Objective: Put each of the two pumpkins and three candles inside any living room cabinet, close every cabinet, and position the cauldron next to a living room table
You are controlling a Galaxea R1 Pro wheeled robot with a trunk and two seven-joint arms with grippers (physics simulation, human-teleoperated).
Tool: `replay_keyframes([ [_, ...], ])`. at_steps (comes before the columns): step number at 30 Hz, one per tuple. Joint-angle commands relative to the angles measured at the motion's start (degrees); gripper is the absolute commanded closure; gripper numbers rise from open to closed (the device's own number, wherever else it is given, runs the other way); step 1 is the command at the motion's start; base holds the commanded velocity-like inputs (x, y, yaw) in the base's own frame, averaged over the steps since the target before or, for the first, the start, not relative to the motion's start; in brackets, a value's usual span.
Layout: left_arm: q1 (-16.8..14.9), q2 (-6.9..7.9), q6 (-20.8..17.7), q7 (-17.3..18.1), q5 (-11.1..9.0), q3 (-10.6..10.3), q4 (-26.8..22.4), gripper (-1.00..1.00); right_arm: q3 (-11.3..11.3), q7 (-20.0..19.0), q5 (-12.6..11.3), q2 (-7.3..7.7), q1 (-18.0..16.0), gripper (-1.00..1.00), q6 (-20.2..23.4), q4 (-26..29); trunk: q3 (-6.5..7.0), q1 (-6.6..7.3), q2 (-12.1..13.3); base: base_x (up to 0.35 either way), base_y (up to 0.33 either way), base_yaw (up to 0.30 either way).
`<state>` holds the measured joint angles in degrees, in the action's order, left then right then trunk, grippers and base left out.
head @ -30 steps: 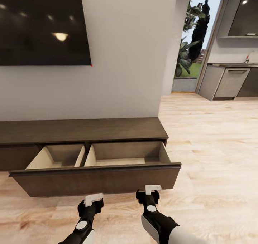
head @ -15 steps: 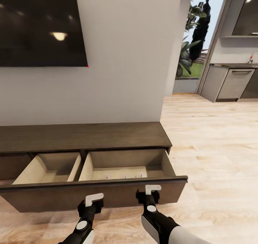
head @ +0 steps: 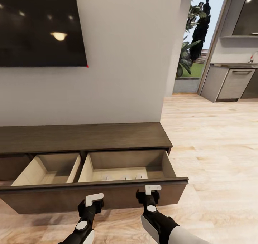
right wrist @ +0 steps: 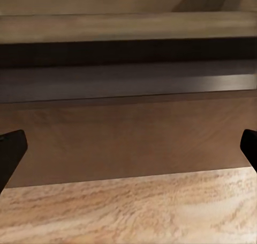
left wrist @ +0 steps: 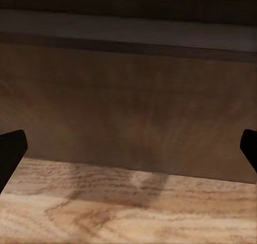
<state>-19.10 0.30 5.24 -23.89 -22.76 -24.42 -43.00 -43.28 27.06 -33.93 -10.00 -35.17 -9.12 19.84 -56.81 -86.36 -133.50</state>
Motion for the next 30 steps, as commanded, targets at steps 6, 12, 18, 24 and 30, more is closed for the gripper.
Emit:
replay_keyframes([
  [6, -0.1, 0.05, 0.4, -0.4, -0.6, -0.3, 0.0, -1.0, -0.5, 0.3, -0.6, 0.0, -0.1, -1.0, -0.4, -0.1, -0.05, 0.01, 0.0, 0.0, 0.0, 0.0],
  [12, -0.1, 0.05, 2.7, -0.4, -0.6, -0.5, 0.0, -1.0, -0.5, 0.3, -0.6, 0.0, -0.1, -1.0, -0.4, -0.1, -0.05, 0.01, 0.0, 0.0, 0.0, 0.0],
  [18, -0.1, 0.05, 3.7, -0.4, -0.6, -0.5, 0.0, -1.0, -0.5, 0.3, -0.6, 0.0, -0.1, -1.0, -0.4, -0.1, -0.41, -0.43, -0.8, 0.0, 0.0, 0.0],
  [24, -0.1, 0.05, 3.7, -0.4, -0.6, -0.5, 0.0, -1.0, -0.5, 0.3, -0.6, 0.0, -0.1, -1.0, -0.4, -0.1, -1.49, -1.75, -3.2, 0.0, 0.0, 0.0],
  [30, -0.1, 0.05, 3.7, -0.4, -0.6, -0.5, 0.0, -1.0, -0.5, 0.3, -0.6, 0.0, -0.1, -1.0, -0.4, -0.1, -2.56, -3.06, -5.6, 0.0, 0.0, 0.0],
])
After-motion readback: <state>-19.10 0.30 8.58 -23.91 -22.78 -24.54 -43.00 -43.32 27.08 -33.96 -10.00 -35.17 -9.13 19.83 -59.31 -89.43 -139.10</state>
